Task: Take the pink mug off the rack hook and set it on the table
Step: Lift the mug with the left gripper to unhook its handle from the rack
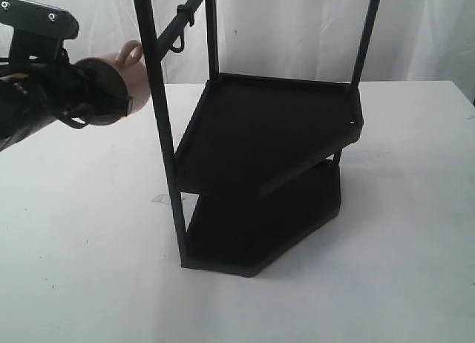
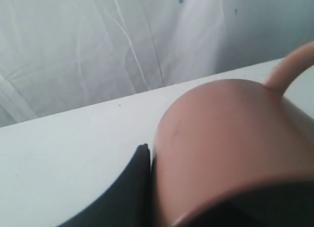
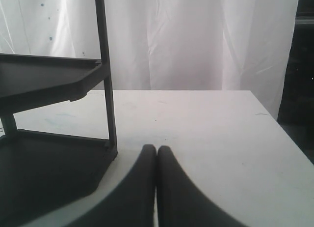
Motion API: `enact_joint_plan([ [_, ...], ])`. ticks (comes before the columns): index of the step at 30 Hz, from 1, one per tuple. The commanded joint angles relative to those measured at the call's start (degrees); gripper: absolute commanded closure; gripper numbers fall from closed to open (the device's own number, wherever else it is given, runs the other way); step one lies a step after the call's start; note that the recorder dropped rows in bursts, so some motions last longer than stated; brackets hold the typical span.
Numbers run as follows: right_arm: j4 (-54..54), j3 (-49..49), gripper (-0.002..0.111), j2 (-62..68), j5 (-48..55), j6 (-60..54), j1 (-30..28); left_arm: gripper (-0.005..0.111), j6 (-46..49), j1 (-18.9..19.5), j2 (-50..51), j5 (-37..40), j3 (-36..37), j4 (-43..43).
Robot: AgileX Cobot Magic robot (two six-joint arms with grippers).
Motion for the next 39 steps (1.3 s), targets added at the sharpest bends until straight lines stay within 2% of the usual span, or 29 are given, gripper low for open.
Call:
enact_joint_plan([
  [1, -0.11, 0.31, 0.108, -0.33, 0.25, -0.46, -0.25, 0.107, 18.27, 0.11, -0.43, 5.02, -0.24, -9.35],
  [6, -0.11, 0.31, 0.108, -0.33, 0.25, -0.46, -0.25, 0.107, 43.49, 0.11, -0.43, 10.23, -0.24, -27.41],
  [10, 0.10, 0.31, 0.108, -0.33, 0.25, -0.46, -0.25, 0.107, 63.26, 0.11, -0.43, 11.48, -0.24, -46.53],
  [11, 0.10, 0.31, 0.108, -0.33, 0.25, -0.46, -0.25, 0.107, 66.60, 0.11, -0.43, 11.64, -0.24, -46.79],
  [30, -0.06, 0.31, 0.108, -0.33, 0.25, -0.46, -0.25, 0.107, 70.96, -0.03, -0.31, 12.89, 0.44, -46.79],
  [39, -0.06, 0.31, 0.108, -0.33, 0.25, -0.46, -0.25, 0.107, 63.81, -0.03, -0.31, 14.23, 0.44, -46.79],
])
